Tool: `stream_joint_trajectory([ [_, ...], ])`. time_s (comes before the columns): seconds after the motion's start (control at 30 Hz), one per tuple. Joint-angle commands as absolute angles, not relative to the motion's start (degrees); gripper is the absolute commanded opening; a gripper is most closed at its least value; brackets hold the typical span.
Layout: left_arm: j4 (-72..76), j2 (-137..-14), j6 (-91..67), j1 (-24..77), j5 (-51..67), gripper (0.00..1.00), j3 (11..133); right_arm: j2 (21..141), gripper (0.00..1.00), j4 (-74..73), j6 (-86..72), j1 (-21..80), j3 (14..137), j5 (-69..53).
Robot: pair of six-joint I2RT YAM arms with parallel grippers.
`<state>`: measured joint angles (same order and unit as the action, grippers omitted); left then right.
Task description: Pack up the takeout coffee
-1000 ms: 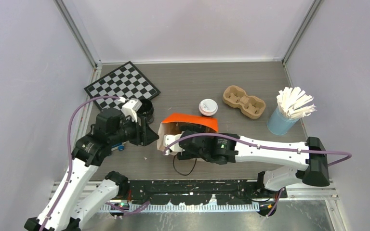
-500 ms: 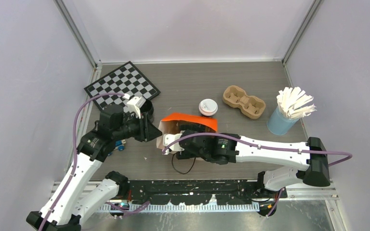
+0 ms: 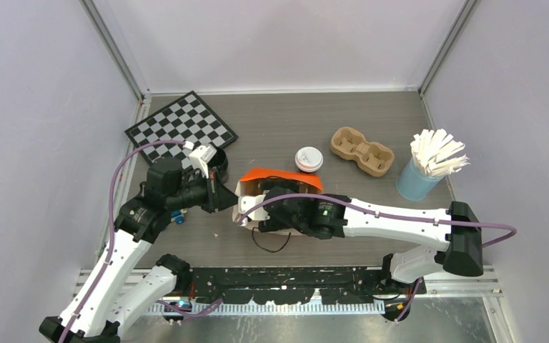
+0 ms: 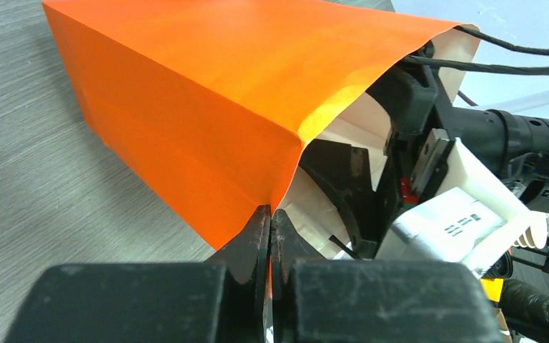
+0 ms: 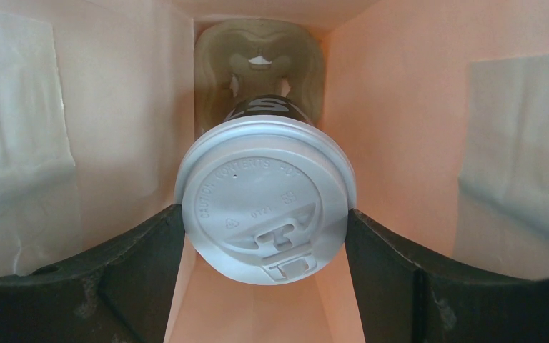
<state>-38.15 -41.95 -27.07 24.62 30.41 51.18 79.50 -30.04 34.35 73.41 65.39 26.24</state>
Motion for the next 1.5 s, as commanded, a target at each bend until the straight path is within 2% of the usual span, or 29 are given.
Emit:
stream_joint_trajectory([
  [0.0,-34.57,-41.3,-28.11,24.35,33.47,0.0,51.15,80.83,0.71,-25.88,38.02,72.67,65.26,25.47],
  [0.47,-35.58,-42.05,-28.3,24.35,32.7,0.0,51.42,79.85,0.71,-21.49,42.68,70.27,60.66,25.63],
  [1.23,-37.08,-42.01,-27.79,24.35,33.53,0.0,51.63,84.62,0.71,-29.19,48.79,66.73,65.68,19.4],
  [1.47,-37.09,-41.11,-26.2,24.35,34.04,0.0,50.84,81.8,0.71,-33.16,48.27,66.73,68.99,17.81],
])
